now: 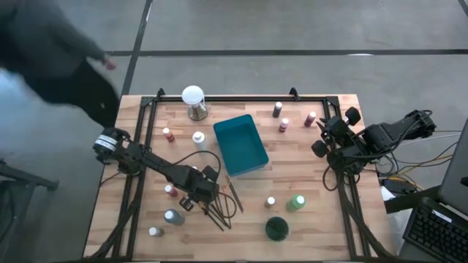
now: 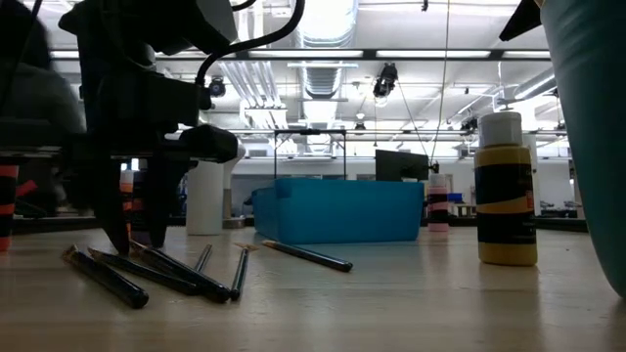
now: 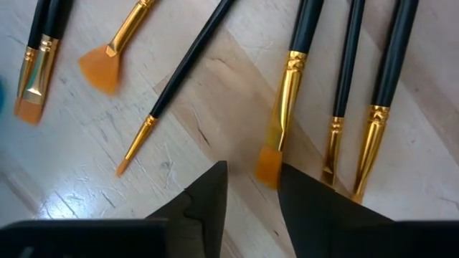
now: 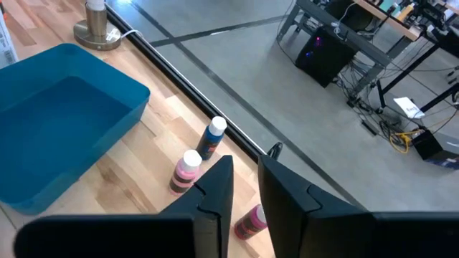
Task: Pick & Place Paint Supplies
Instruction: Put the gold paint brush into the green cup
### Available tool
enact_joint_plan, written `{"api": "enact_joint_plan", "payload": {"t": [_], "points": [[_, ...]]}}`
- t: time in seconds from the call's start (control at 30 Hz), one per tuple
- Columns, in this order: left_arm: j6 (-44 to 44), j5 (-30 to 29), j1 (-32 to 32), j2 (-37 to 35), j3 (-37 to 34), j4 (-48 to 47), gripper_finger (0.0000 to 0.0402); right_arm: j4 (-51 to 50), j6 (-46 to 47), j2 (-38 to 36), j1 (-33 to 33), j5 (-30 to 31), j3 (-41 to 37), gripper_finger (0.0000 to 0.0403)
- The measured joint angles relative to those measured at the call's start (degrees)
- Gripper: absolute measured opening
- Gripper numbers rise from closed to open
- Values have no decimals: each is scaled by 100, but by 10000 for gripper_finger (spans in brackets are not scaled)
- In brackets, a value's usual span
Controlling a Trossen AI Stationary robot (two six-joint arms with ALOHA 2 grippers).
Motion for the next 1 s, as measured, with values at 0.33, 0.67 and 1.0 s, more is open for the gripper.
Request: {"api": "enact_joint_plan", "payload": {"t": [0.33,0.67,1.0], "points": [[-3,-51,0,-83,-2,-22,78,0,-2,0,0,-1,0,47],[-4,58,2,-131,66,-139,17,0,-2,0,0,-1,0,73],[-26,207,-2,-131,-22,-69,37,5,4,0,-1,-8,0,91]]}}
